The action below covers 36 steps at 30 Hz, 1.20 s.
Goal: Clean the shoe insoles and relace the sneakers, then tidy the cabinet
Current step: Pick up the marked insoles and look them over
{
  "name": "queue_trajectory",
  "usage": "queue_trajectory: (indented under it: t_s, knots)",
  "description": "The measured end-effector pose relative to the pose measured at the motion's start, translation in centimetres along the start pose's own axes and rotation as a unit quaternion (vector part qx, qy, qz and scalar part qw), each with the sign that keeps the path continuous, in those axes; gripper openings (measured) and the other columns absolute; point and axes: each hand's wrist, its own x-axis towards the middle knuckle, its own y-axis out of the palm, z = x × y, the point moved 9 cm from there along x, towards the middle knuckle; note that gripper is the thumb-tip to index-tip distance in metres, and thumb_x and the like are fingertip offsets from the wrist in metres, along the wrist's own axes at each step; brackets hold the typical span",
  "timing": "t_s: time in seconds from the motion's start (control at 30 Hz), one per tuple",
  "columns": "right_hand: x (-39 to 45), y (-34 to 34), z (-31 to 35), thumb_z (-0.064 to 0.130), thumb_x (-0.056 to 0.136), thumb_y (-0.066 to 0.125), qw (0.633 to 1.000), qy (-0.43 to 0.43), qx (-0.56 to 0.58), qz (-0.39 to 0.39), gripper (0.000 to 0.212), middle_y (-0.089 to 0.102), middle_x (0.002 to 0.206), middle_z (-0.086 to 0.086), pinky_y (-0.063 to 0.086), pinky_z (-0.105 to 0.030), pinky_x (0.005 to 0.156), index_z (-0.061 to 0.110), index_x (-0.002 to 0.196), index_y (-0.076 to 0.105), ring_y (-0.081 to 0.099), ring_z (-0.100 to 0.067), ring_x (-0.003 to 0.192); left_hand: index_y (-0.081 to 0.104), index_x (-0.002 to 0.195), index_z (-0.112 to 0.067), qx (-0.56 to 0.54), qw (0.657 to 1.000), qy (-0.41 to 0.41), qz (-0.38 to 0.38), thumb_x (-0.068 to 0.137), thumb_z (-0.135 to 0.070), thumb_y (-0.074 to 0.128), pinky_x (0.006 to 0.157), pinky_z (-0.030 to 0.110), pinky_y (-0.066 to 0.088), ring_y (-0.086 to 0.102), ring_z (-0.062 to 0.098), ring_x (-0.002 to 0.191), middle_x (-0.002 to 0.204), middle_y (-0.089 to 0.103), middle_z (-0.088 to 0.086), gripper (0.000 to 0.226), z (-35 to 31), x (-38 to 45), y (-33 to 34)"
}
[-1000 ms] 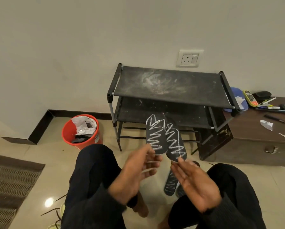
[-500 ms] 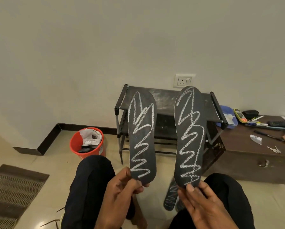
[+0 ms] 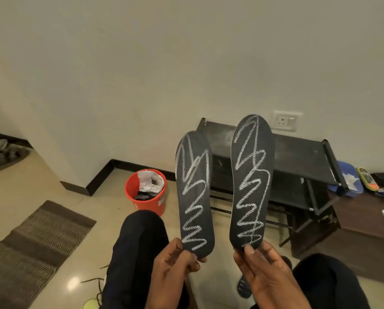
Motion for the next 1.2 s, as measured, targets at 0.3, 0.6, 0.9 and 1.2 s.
queue_trajectory:
  t_s: [0.3, 0.6, 0.9, 1.2]
  knots:
    - [6.7, -7.2, -9.5, -0.004, 0.088, 0.065, 0.981, 0.135, -0.074, -0.119, 0.035, 0.071, 0.115, -0.021, 0.055, -0.038, 0.090, -0.001, 0.122, 0.059, 0.067, -0.032, 0.110, 0.065, 0.090, -0.004, -0.086, 0.955, -0.251, -0.128, 0.091, -0.005, 0.060, 0.089, 0.044, 0.057, 0.065, 0.022, 0.072, 0.083, 0.074, 0.018, 0.005, 13.5, 5.1, -3.4]
    - [15.2, -9.1, -13.4, -0.007, 0.089, 0.066, 0.951, 0.147, -0.155, -0.225, 0.017, 0.069, 0.111, -0.024, 0.054, -0.041, 0.096, -0.001, 0.105, 0.064, 0.068, -0.031, 0.098, 0.069, 0.090, -0.002, -0.062, 0.903, -0.340, -0.257, 0.092, -0.013, 0.061, 0.065, 0.032, 0.058, 0.054, 0.014, 0.046, 0.072, 0.073, 0.013, 0.013, 22.1, 12.8, -4.3]
    - [22.2, -10.9, -20.3, -0.013, 0.089, 0.063, 0.921, 0.204, -0.183, -0.277, 0.013, 0.065, 0.097, -0.025, 0.060, -0.028, 0.055, -0.011, 0.102, 0.064, 0.064, -0.027, 0.077, 0.062, 0.087, -0.005, 0.015, 0.889, -0.374, -0.262, 0.096, -0.017, 0.057, 0.056, 0.031, 0.059, 0.069, 0.025, 0.064, 0.086, 0.073, 0.018, 0.016, 26.3, 17.9, -7.3]
    - [28.2, -12.0, -23.2, -0.015, 0.081, 0.070, 0.904, 0.226, -0.222, -0.289, 0.013, 0.067, 0.080, -0.021, 0.061, -0.043, 0.079, -0.007, 0.074, 0.063, 0.068, -0.032, 0.081, 0.060, 0.084, -0.002, 0.038, 0.876, -0.393, -0.278, 0.096, -0.020, 0.058, 0.068, 0.041, 0.063, 0.073, 0.032, 0.074, 0.085, 0.070, 0.020, 0.021, 27.8, 21.4, -9.6]
